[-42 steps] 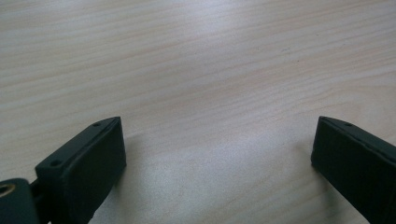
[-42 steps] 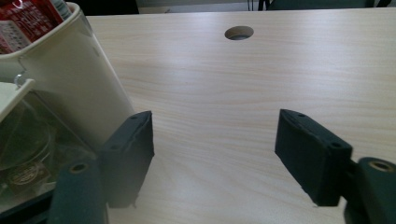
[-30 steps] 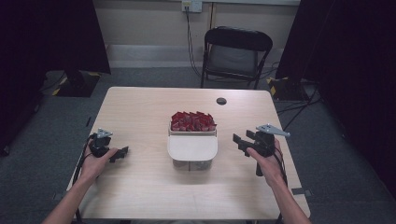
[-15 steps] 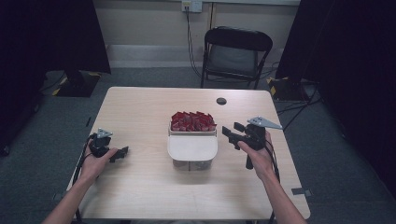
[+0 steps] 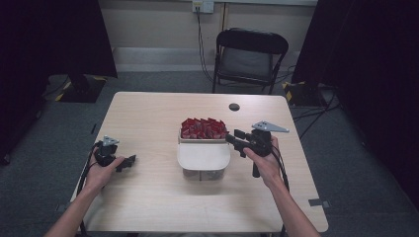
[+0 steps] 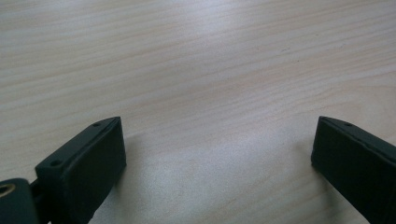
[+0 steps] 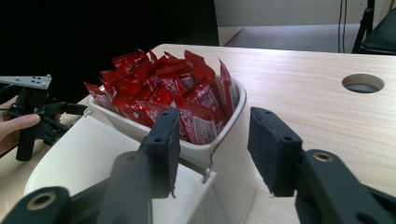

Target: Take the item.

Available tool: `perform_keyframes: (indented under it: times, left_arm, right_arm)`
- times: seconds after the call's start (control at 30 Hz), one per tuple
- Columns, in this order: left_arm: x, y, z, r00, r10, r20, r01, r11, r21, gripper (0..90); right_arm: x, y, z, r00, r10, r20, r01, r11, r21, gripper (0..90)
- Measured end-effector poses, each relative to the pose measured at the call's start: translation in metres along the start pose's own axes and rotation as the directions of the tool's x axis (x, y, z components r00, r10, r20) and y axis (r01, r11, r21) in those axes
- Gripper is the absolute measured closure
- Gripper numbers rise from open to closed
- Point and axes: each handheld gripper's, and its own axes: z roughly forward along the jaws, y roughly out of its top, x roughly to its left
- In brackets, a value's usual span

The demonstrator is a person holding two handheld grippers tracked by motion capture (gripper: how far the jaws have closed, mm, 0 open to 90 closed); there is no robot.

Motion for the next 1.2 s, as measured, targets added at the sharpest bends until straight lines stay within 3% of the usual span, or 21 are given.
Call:
perform_keyframes:
  times: [0.47,0.93,1.2]
  left_arm:
    - [0.0,0.0,0.0,1.0,0.0,0.0,0.0,1.0,0.0,2.5]
    - [0.0,0.0,0.0,1.0,0.0,0.0,0.0,1.0,0.0,2.4]
    - [0.0,0.0,0.0,1.0,0.0,0.0,0.0,1.0,0.0,2.5]
  right_arm:
    - [0.005,0.005,0.015,0.9992,-0.033,-0.022,0.033,0.999,-0.012,68.6]
    - [0.004,0.003,0.019,0.9978,-0.027,-0.061,0.026,1.0,-0.005,82.9]
    - [0.001,0.004,0.019,0.9961,0.003,-0.089,-0.001,1.0,0.018,88.1]
